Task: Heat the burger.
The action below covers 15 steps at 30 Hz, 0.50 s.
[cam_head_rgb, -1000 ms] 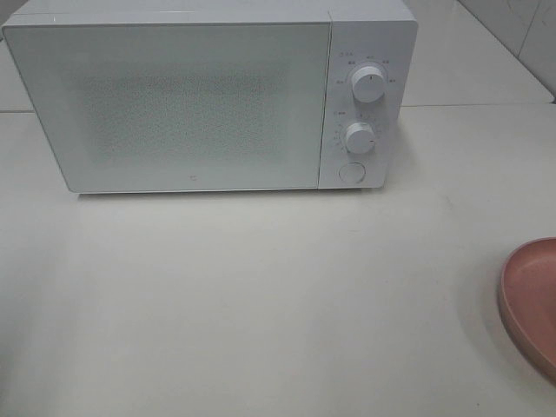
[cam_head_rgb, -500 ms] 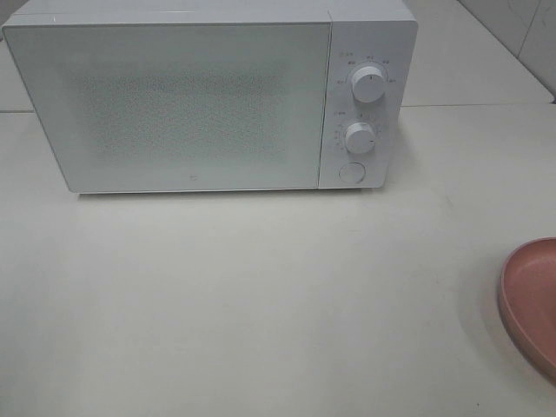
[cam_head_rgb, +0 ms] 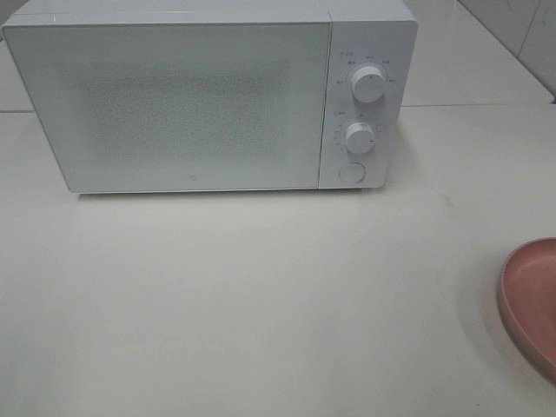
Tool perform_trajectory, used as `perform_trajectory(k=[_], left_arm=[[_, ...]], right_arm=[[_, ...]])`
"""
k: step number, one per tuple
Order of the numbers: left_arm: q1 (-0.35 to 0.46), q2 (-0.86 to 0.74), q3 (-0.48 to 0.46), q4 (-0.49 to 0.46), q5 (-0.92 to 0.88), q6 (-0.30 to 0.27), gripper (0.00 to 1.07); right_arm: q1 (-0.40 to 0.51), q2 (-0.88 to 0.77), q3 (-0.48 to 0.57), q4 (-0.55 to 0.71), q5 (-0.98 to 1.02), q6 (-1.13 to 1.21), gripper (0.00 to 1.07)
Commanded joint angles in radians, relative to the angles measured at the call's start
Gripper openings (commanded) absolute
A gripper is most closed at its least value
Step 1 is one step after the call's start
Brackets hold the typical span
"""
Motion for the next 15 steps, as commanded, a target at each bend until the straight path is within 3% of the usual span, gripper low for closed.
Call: perform_trajectory(k=[1,15], left_arm=[[-0.002,-0.037,0.004,-0.004,-0.003,-0.003,0.98],[-0.002,-0.038,0.004,-0.005,-0.004,-0.003,0.98]], right_arm=[[-0.005,-0.025,0.004,-0.002,-0.014,-0.011,0.76],[-0.005,-0.020,0.004,-0.002,-0.014,-0.011,0.76]])
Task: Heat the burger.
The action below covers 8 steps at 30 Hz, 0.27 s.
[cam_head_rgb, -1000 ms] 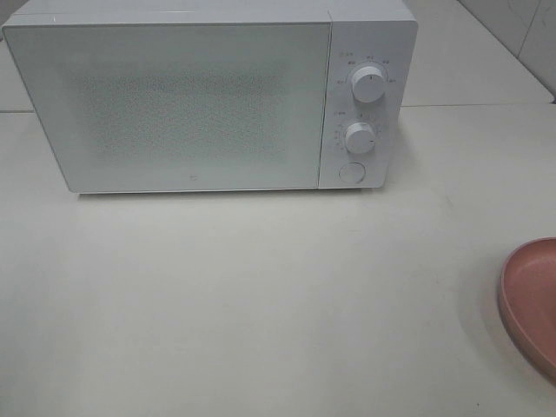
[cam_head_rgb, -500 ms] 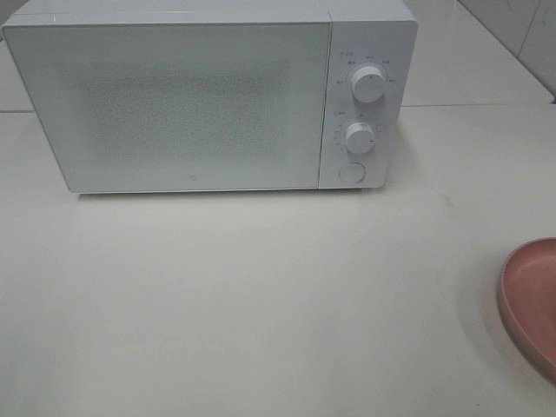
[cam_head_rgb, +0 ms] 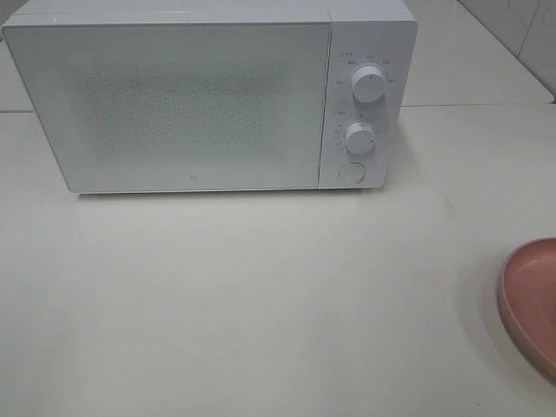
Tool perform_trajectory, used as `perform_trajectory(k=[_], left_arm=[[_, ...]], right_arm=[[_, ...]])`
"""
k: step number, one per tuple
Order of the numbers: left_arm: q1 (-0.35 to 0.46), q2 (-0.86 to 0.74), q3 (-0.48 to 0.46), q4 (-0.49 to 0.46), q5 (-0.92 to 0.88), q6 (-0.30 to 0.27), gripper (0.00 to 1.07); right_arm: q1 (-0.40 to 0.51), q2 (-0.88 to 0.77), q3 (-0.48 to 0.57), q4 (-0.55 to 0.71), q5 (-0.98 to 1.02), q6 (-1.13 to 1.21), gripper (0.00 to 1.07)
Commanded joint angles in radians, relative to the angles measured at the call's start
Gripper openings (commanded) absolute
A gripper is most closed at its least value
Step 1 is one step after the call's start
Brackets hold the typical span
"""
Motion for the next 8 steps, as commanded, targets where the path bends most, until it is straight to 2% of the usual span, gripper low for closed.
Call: perform_trajectory(k=[1,8], left_arm=[[-0.002,-0.029,0.004,-0.004,-0.004,-0.003,0.98],[-0.002,-0.029,0.004,-0.004,-0.004,-0.003,0.98]], right_arm=[[-0.005,-0.020,0.004,-0.002,-0.014,-0.011,0.76],[-0.005,-0.020,0.004,-0.002,-0.014,-0.011,0.76]])
